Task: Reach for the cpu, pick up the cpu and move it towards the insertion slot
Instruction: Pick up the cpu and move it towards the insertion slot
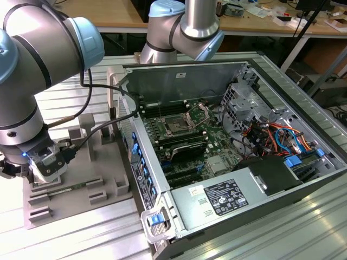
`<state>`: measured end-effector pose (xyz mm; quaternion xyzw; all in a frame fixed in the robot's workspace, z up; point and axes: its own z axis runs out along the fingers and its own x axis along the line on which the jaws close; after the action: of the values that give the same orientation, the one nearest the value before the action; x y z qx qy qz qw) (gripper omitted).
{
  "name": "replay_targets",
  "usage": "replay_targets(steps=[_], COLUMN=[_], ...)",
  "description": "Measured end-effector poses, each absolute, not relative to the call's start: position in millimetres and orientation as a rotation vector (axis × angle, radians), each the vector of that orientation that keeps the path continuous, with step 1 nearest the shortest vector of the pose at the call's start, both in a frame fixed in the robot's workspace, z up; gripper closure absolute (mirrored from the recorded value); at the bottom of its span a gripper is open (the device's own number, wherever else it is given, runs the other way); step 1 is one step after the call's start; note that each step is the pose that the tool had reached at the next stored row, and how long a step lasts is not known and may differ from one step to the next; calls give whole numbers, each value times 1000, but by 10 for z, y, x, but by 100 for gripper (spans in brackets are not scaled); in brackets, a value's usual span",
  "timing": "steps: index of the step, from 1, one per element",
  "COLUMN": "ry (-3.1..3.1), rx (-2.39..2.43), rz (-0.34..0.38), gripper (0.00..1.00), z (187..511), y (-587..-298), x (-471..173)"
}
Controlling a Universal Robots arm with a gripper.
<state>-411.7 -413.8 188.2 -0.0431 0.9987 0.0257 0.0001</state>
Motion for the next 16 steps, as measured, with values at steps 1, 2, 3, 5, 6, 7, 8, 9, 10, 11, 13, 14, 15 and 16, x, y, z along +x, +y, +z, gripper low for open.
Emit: replay_targets(steps=[1, 2, 3, 5, 6, 7, 8, 9, 10, 11, 13, 14, 15, 16], ry=[3137, 3137, 3137, 3137, 3137, 3137, 3137, 3137, 3137, 3137, 3137, 3137, 3137, 3137], rx=[-135, -135, -135, -135, -135, -135, -135, -135, -135, -135, -135, -135, -135, -135], rz=[81, 81, 81, 81, 81, 81, 81, 81, 81, 81, 81, 81, 81, 81], gripper=[45, 45, 45, 45, 45, 45, 45, 45, 45, 45, 45, 45, 45, 45], z=[1882, 1882, 1882, 1881, 1881, 1881, 1880, 1881, 1881, 1881, 1883, 1884, 1887, 1889], y=[-4138, -4138, -4138, -4138, -4139, -4138, -4138, -4138, -4138, -4138, -4138, -4138, -4138, -4138], x=[-4117, -4117, -4117, -4117, -4117, -4117, -4117, -4117, -4117, -4117, -4117, -4117, -4117, -4117])
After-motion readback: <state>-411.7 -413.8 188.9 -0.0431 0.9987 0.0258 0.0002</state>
